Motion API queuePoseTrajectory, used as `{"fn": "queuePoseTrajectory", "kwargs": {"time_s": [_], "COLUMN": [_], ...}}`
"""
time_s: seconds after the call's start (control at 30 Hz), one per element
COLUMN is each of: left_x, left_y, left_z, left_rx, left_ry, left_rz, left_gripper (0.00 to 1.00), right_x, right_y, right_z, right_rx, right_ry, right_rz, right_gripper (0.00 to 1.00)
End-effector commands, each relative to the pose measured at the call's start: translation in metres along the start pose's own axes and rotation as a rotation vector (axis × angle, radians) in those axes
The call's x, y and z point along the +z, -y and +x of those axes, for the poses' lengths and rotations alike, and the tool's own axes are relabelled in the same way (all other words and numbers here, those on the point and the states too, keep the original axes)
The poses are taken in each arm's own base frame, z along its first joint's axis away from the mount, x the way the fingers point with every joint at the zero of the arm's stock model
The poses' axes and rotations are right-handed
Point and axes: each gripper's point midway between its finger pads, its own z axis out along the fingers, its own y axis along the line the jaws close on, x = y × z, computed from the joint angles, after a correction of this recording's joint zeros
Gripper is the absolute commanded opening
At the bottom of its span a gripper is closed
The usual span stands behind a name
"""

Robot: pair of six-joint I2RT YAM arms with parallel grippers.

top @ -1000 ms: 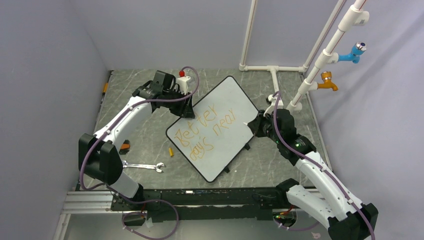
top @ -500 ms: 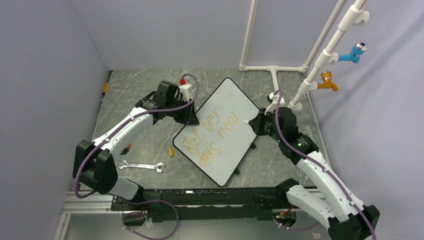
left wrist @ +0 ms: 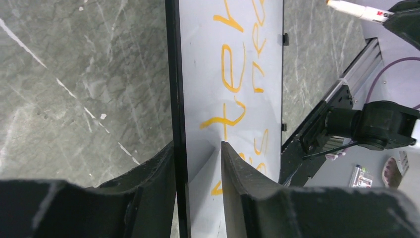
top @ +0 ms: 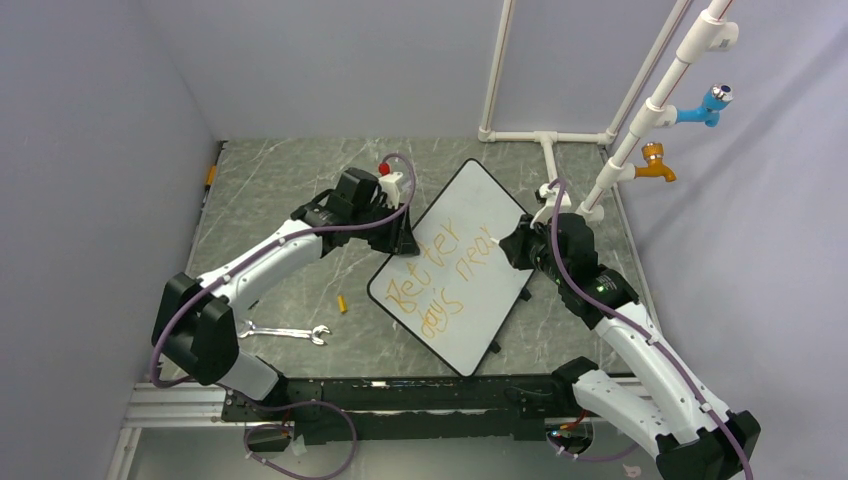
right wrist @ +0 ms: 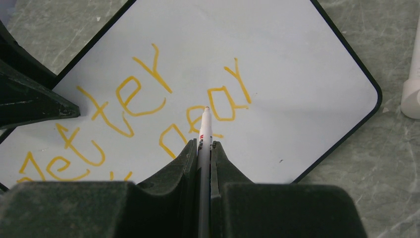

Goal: Write a sentence on the whiteboard
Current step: Move the whiteboard to the center of the board, then place the pen cap at the center of the board.

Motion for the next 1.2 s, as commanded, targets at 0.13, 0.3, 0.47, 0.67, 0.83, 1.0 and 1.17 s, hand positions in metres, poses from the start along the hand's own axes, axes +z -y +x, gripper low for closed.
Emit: {"fn": "queuePoseTrajectory", "kwargs": {"time_s": [0.13,0.3,0.47,0.67,0.83,1.0,1.17], "left_x": [-0.020,-0.026,-0.038,-0.075,-0.118,-0.148,-0.148], "left_y": [-0.002,-0.003,0.000,-0.005,-0.026,-0.056,-0.086], "left_z": [-0.026,-0.032,-0.043,-0.057,-0.048,-0.016,0.025], "left_rx": [0.054,0.058,0.068,0.086,0.063,-0.012,-0.102], "left_ry": [0.097,0.121,0.152,0.202,0.267,0.341,0.345], "left_rz": [-0.097,-0.119,-0.145,-0.251,-0.393,-0.532,-0.621], "left_gripper": [0.47,0.53,0.61,0.73,0.71,0.72,0.71], "right_x": [-0.011,-0.012,-0.013,-0.014,-0.015,-0.014,-0.015], "right_y": [-0.001,-0.001,0.000,0.000,-0.002,-0.005,-0.012], "right_z": [-0.022,-0.021,-0.022,-0.022,-0.024,-0.028,-0.033], "right_rx": [-0.015,-0.016,-0.019,-0.020,-0.020,-0.012,0.001], "right_ry": [0.065,0.061,0.064,0.063,0.067,0.074,0.080], "right_rz": [0.007,0.009,0.011,0.014,0.007,-0.002,-0.033], "right_gripper": [0.00,0.00,0.00,0.00,0.00,0.00,0.00]}}
